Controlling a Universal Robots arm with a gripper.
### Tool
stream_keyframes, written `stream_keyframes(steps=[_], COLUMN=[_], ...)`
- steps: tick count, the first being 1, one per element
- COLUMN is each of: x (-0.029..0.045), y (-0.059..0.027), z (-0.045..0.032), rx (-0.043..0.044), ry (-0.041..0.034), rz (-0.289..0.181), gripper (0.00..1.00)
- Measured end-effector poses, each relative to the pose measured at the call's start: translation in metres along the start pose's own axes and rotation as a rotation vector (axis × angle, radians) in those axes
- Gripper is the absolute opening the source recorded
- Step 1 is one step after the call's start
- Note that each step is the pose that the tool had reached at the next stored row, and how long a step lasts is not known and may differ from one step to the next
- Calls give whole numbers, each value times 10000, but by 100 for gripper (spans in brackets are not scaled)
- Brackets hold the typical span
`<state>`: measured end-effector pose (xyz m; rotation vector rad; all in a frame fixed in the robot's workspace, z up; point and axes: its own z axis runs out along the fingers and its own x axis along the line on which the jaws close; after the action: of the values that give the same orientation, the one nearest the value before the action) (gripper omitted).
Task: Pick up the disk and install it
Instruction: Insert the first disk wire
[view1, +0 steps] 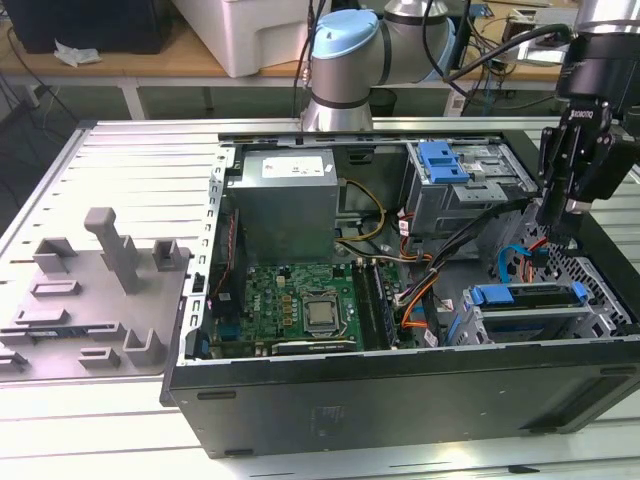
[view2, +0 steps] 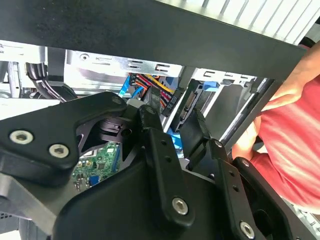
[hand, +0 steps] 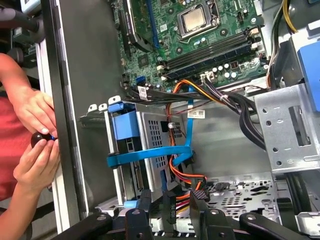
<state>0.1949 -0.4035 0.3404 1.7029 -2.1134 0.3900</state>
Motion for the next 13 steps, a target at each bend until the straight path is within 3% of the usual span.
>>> stream_keyframes(steps=[13], x=[-39], y=[-8], z=[30], rx=[-36], ry=[47], rz=[-15], gripper=[44])
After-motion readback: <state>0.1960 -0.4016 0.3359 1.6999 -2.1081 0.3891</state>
